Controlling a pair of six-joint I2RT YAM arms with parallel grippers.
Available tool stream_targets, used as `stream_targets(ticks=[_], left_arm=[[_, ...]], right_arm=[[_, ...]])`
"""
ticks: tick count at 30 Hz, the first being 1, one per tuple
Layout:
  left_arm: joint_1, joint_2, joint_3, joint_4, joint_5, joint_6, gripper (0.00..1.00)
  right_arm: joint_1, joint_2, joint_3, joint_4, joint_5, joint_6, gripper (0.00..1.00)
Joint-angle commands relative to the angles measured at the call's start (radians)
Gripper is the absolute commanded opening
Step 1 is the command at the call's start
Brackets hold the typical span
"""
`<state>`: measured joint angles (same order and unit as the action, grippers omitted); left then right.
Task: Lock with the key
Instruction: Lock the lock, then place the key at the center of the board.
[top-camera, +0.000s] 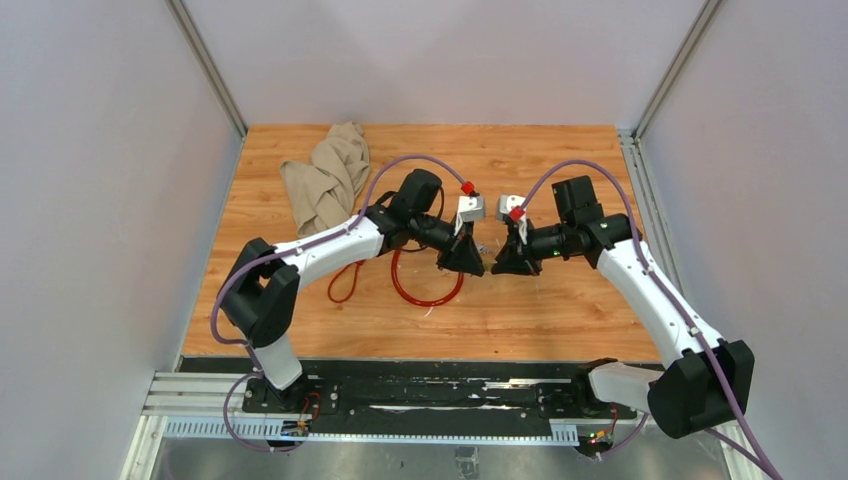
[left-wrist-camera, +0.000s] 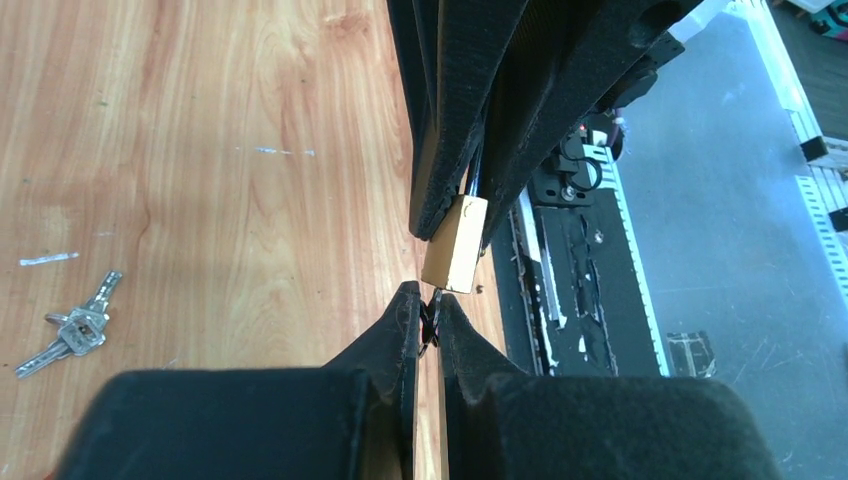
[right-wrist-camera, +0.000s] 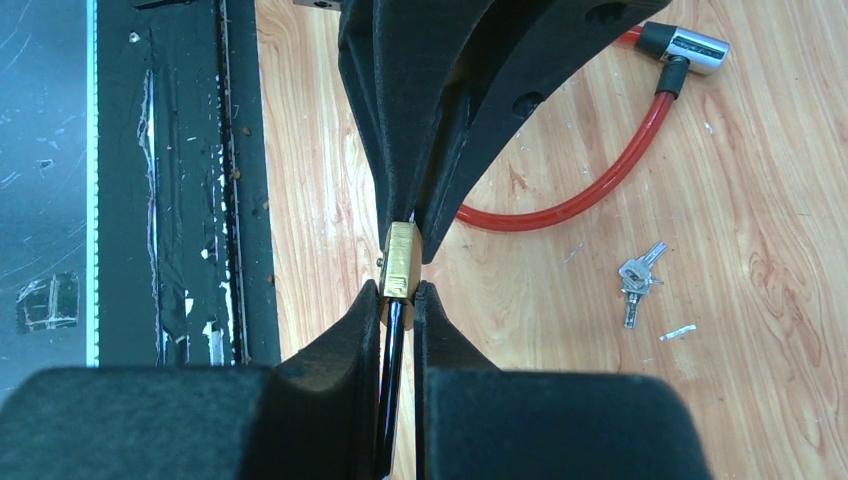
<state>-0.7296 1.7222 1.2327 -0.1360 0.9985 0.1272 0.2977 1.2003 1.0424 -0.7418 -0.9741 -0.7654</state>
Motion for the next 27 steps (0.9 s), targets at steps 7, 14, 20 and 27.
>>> stream_targets(ticks=[7,14,20,27], left_arm=[[0.039,-0.032,-0.022,-0.108,-0.122,0.091,0.00],[0.040,-0.035,-0.032,-0.112,-0.192,0.113,0.00],[-0.082,-0.011,-0.090,-0.047,-0.404,0.153,0.00],[-0.200,0.163,0.013,-0.092,-0.464,0.125,0.04]], right_arm=[[-0.037,-0.020,0.048,-0.088,0.000,-0.019,0.01],[-0.101,-0.008,0.047,0.007,0.069,0.122,0.01],[-0.279,0.103,0.081,0.166,0.192,0.553,0.01],[-0.321,0.261,0.070,0.079,0.129,0.522,0.01]])
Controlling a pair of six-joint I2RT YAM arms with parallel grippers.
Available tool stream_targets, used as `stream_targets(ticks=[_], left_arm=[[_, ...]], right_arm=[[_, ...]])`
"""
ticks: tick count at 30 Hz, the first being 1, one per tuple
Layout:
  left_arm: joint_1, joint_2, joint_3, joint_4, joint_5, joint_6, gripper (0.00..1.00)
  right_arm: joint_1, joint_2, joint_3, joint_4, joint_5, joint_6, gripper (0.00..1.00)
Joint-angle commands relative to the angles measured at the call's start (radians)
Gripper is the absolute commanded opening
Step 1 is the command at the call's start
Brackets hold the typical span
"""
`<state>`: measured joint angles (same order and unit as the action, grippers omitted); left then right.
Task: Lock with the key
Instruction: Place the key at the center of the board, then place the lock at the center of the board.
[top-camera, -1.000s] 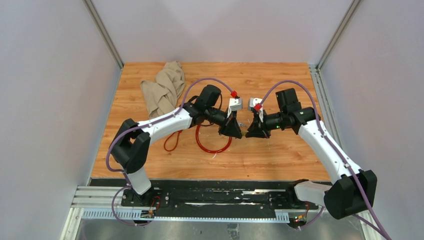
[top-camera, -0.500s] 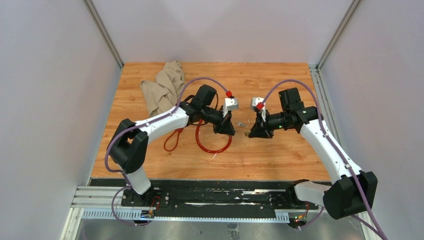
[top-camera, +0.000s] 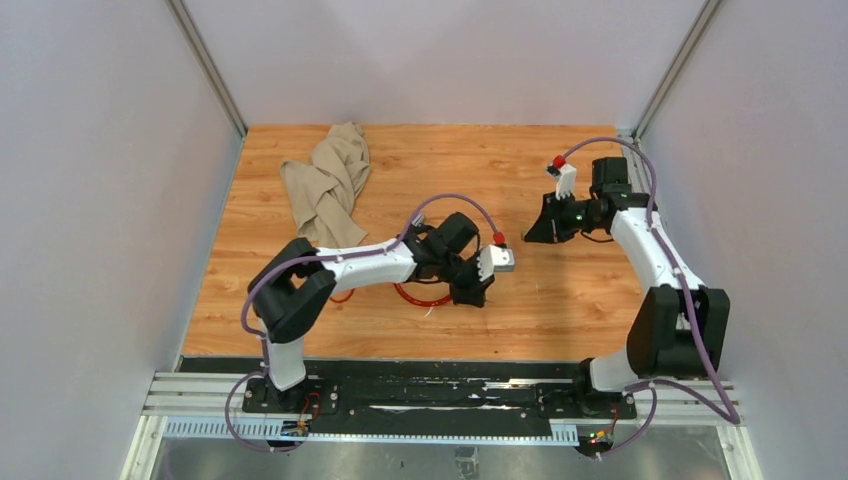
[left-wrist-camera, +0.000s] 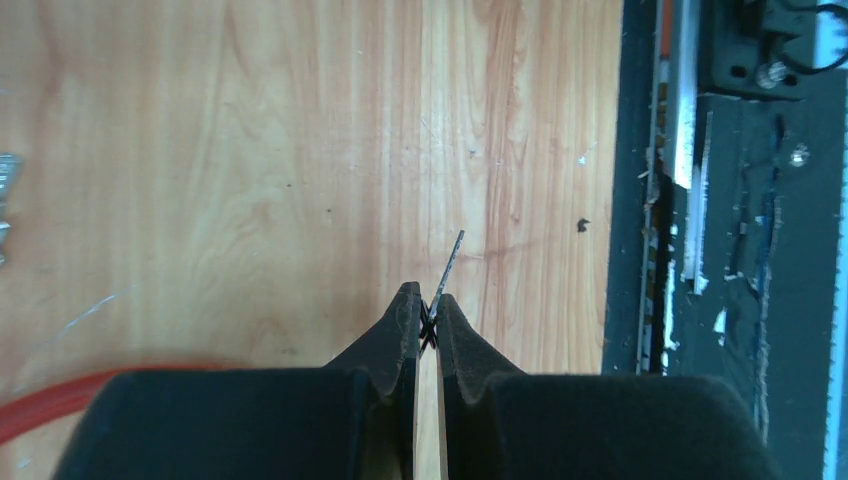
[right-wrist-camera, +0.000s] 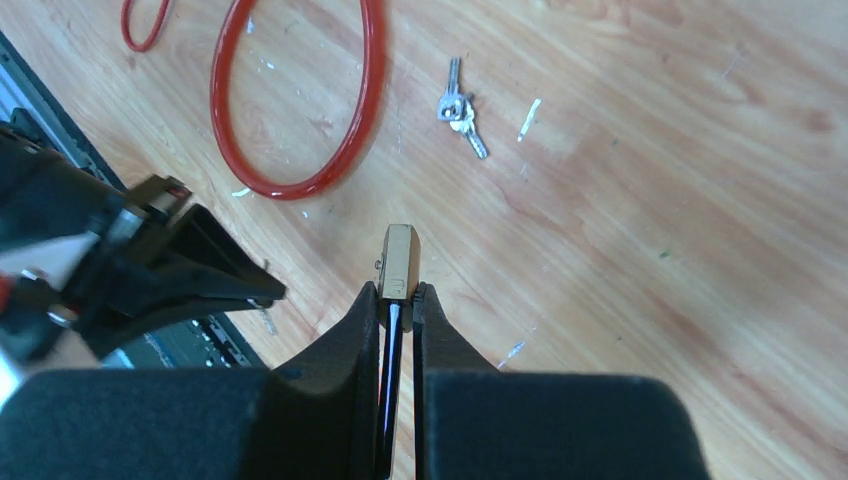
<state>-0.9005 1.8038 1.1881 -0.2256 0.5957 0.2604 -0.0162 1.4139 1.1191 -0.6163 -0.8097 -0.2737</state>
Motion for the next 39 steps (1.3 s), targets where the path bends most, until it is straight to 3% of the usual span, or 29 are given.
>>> stream_targets(ticks=[1,9,17,20,29,39], left_arm=[[-0.037,0.107,0.072,0.005,-0.065,-0.017,0.05],[-0.110,0.268,0.192,0.020,-0.113,-0.050,0.15],[-0.113,0.234,0.209,-0.020,-0.145,0.001,0.53],[-0.099,0.185,0.209,-0.056,-0.159,0.039,0.60],[-0.015,-0.015,0.118,-0.181,-0.203,0.230,0.63],[0.033,-0.150,0.023,-0.164,-0.215,0.258,0.65]], right_arm=[[-0.007,0.064,-0.013,-0.067,-0.034,-0.001,0.01],[-0.008,0.202,-0.045,-0.192,-0.032,-0.129,0.01],[-0.004,0.255,-0.060,-0.300,-0.041,-0.292,0.01],[0.003,0.289,-0.071,-0.322,-0.055,-0.333,0.01],[0.165,0.367,-0.086,-0.315,-0.018,-0.389,0.01],[0.291,0.482,-0.052,-0.330,-0.027,-0.396,0.12]])
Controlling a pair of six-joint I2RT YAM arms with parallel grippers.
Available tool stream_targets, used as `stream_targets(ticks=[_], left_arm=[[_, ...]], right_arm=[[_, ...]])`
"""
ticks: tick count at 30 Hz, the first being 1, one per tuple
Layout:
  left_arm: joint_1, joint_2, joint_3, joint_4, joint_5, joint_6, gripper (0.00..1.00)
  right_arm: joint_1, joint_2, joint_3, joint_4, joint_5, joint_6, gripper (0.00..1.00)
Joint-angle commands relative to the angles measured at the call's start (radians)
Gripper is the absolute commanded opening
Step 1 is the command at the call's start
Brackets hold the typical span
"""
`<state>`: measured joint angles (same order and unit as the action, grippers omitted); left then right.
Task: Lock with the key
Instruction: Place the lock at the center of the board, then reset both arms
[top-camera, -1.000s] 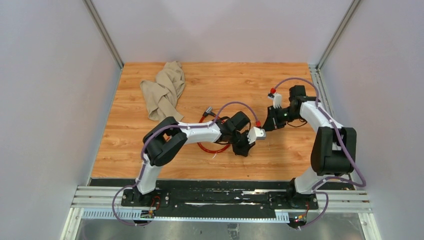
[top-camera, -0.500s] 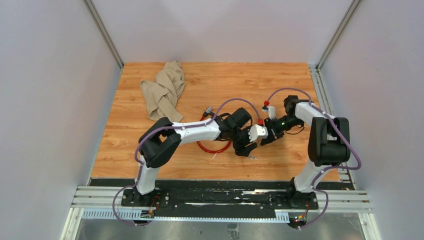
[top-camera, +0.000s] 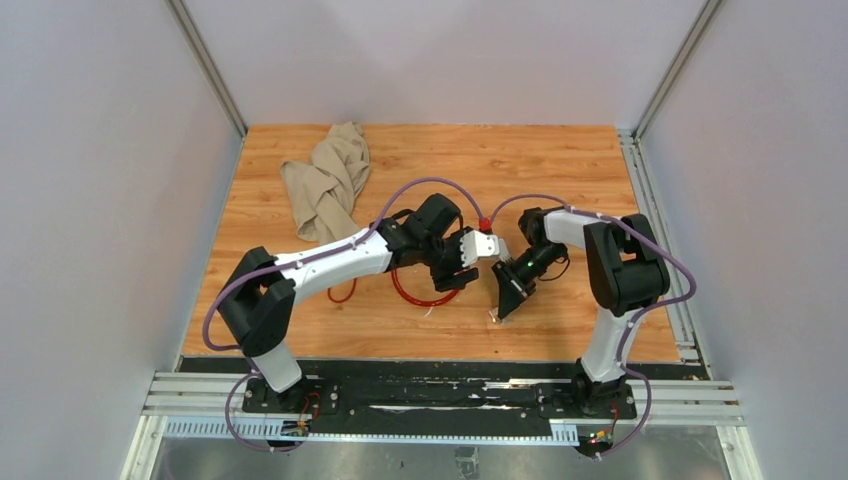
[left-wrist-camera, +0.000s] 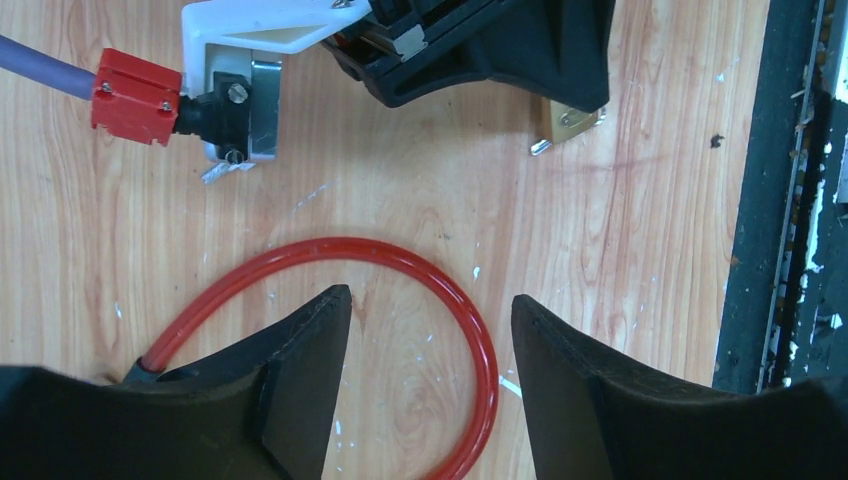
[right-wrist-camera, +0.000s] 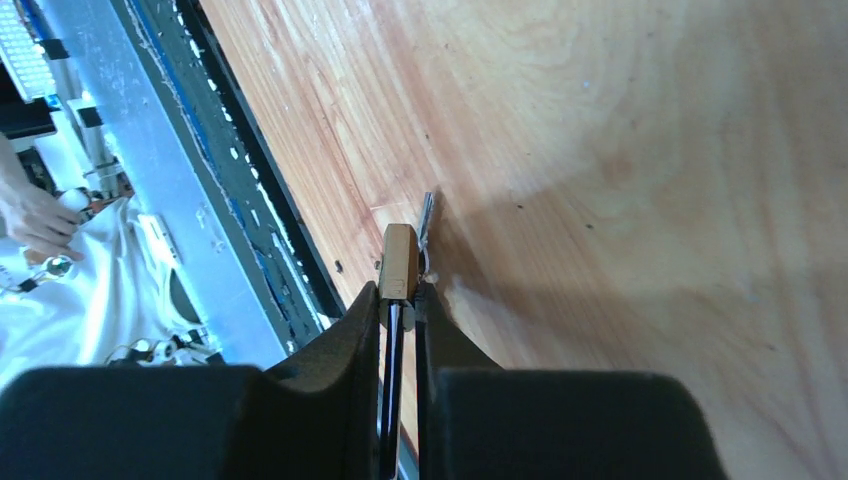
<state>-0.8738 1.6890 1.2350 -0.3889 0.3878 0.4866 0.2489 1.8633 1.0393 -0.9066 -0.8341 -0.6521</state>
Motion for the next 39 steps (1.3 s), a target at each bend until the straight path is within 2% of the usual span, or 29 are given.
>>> stream_targets(ticks=[1,8,17,22,27,30,33,36,39], left_arm=[[0.007,-0.042,-0.028,-0.001,-0.003,0.034,0.65],[0.007,-0.094,-0.054,-0.009,-0.008,0.063,0.70],[0.014,-0.151,-0.061,-0.015,-0.054,0.072,0.72],[0.036,-0.219,-0.080,0.022,-0.115,0.058,0.88],[0.073,-0.288,-0.089,0.068,-0.211,0.027,0.95],[0.120,-0.344,-0.110,0.116,-0.256,-0.016,1.00],[0.204,-0.397,-0.136,0.173,-0.311,-0.073,0.98],[0.312,-0.465,-0.159,0.214,-0.364,-0.188,0.98],[0.440,-0.551,-0.195,0.246,-0.360,-0.285,0.98]], right_arm=[[0.024,0.035,0.033,-0.039,0.009,-0.011,0.16],[0.015,-0.036,0.044,0.005,0.137,0.036,0.45],[0.015,-0.115,0.070,0.009,0.286,0.050,0.54],[0.011,-0.174,0.079,0.007,0.350,0.055,0.55],[0.010,-0.267,0.130,-0.010,0.419,0.087,0.59],[0.007,-0.344,0.178,-0.009,0.486,0.139,0.62],[-0.005,-0.406,0.233,0.013,0.557,0.204,0.63],[-0.039,-0.471,0.277,0.094,0.630,0.290,0.64],[-0.106,-0.529,0.289,0.181,0.616,0.360,0.69]])
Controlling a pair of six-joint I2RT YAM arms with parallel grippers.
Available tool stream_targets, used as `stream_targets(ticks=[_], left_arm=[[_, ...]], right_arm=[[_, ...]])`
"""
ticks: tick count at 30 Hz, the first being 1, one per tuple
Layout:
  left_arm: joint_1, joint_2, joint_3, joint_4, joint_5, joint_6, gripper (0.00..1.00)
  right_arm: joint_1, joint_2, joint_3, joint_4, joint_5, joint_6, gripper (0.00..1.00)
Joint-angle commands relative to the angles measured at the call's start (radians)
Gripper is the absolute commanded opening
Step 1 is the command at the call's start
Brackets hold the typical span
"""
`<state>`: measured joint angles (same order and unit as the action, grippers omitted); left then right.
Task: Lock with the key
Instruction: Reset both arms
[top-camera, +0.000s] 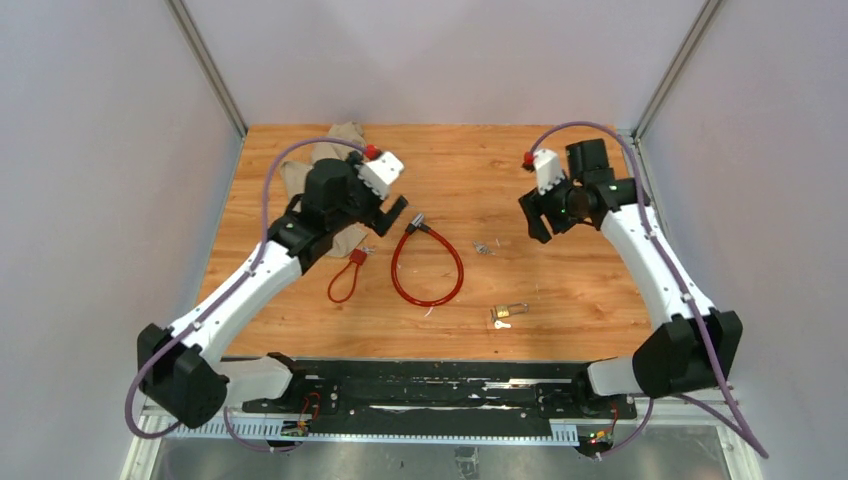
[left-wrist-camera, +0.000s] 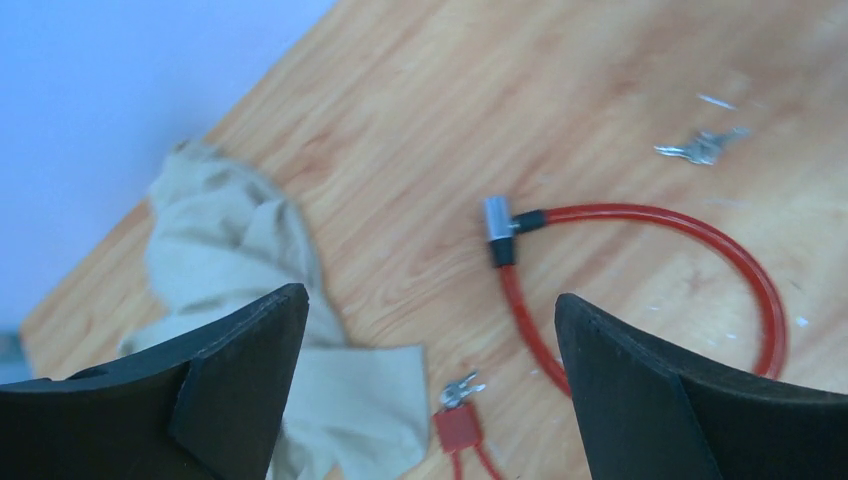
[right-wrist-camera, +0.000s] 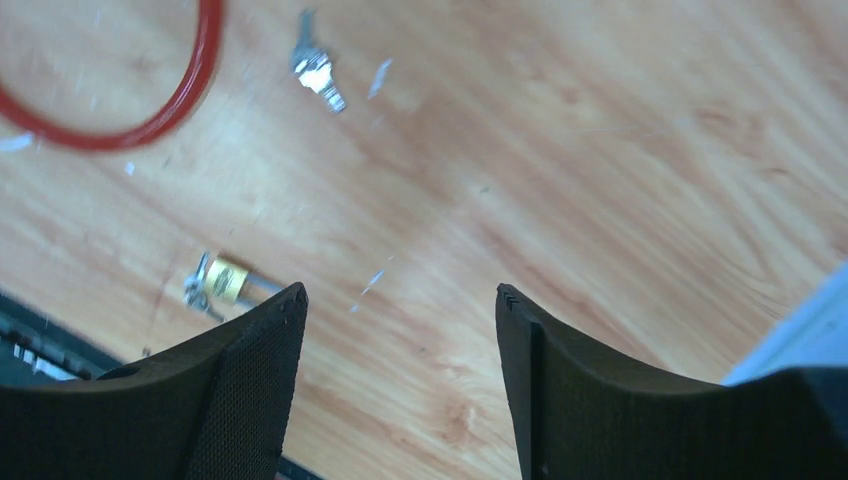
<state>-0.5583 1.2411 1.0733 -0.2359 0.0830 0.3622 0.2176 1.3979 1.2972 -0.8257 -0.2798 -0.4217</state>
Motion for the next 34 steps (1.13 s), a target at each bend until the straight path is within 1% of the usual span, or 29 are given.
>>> stream_targets(ticks=[1,5,8,10,12,14,18,20,23,27,34], left_arm=[[0.160,-0.132,-0.055,0.103,-0.053,-0.180,0.98],[0.301,-0.222,-0.100,0.107,-0.053,-0.244,0.98],[0.388,-0.297,-0.136,0.116,-0.033,-0.287,0.98],[0.412,-0.356,-0.164,0.130,-0.042,-0.293,0.98],[0.416,-0.421,-0.203,0.162,-0.060,-0.293,0.98],[0.418,-0.468,-0.223,0.168,-0.060,-0.290,0.98],[0.424,-0.489,-0.229,0.161,-0.041,-0.275,0.98],[0.425,-0.498,-0.243,0.167,-0.058,-0.261,0.98],[0.424,-0.510,-0.257,0.163,-0.081,-0.250,0.99],[0.424,-0.516,-0.264,0.146,-0.019,-0.237,1.00],[0.425,-0.513,-0.256,0.129,-0.008,-0.235,0.99]], right_arm=[[-0.103,-0.075,0.028,0.138,0.026,0.151,0.69],[-0.200,-0.113,0.008,0.224,-0.085,0.246,0.70],[-0.219,-0.180,-0.079,0.349,-0.104,0.245,0.70],[-0.221,-0.240,-0.160,0.467,-0.080,0.275,0.70],[-0.221,-0.291,-0.226,0.553,-0.090,0.290,0.71],[-0.221,-0.337,-0.241,0.562,-0.109,0.258,0.75],[-0.221,-0.441,-0.292,0.585,-0.074,0.207,0.76],[-0.221,-0.484,-0.321,0.599,-0.068,0.196,0.76],[-0.221,-0.480,-0.311,0.575,-0.062,0.195,0.77],[-0.221,-0.469,-0.314,0.576,-0.058,0.199,0.77],[-0.221,-0.461,-0.317,0.572,-0.073,0.200,0.77]])
